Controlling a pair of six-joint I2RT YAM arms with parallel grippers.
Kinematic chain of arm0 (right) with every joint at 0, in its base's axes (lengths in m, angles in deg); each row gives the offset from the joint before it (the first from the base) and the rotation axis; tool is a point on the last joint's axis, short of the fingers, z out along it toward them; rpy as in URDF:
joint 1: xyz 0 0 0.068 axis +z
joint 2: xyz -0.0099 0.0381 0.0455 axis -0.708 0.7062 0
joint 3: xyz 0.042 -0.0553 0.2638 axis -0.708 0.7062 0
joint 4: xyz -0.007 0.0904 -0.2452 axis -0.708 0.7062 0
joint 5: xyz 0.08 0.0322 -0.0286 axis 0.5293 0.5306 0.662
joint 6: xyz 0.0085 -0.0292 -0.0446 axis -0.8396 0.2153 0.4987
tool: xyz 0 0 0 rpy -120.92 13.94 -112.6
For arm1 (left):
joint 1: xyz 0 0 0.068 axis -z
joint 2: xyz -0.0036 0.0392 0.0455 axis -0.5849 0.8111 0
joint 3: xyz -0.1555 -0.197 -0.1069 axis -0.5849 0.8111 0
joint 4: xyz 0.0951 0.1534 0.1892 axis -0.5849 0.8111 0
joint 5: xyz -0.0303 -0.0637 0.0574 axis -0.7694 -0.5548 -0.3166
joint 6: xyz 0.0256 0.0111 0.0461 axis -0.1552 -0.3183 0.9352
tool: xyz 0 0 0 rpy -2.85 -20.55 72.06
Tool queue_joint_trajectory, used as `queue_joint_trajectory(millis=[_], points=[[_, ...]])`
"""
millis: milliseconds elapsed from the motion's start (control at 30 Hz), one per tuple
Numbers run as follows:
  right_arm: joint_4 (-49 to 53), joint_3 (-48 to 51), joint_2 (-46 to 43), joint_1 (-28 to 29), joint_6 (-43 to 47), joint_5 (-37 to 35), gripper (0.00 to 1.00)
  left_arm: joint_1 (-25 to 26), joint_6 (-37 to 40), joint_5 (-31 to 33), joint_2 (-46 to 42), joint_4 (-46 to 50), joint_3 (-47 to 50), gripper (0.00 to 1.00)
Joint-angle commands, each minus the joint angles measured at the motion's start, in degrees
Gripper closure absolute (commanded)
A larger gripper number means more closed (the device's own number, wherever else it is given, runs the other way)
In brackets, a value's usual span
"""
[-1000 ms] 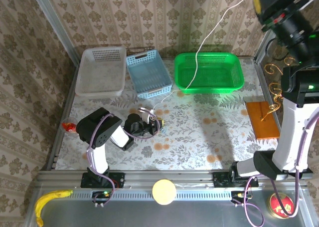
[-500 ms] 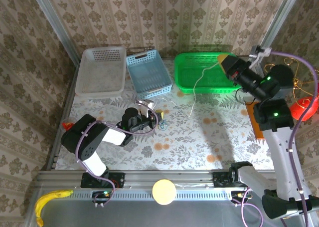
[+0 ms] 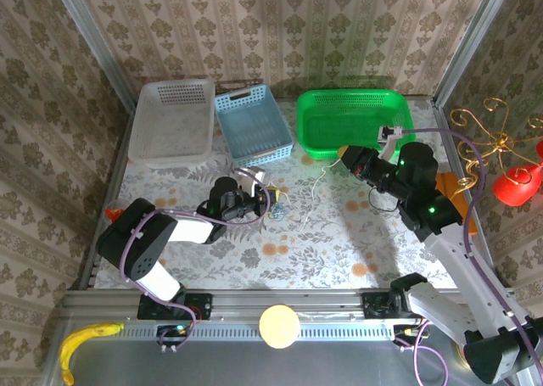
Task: Untangle the cables
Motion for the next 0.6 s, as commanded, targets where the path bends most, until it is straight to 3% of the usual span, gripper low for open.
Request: queue_joint_trajectory(millis=[0,233,400,567], points=[[1.74,-4.13,-0.99,0.37,3.67,-2.99,1.0,-0.5,1.61,-0.9,-0.72,1.96,-0.89,1.0],[11.2,-30.1,6.58,0.36,9.3,-3.29,1.0,-0.52,2.02,-0.46,1.97,1.3,-0.24,1.0],[15.07,-51.84,15.27,-0.18,9.53,-2.25,1.0,-0.52,2.28,-0.06,4.57,-0.59,0.55,0.97],[15.63,-66.89,20.62,-2.77,7.74,-2.2,1.0,-0.58,1.82,0.11,8.2,-3.86,1.56,0.96]])
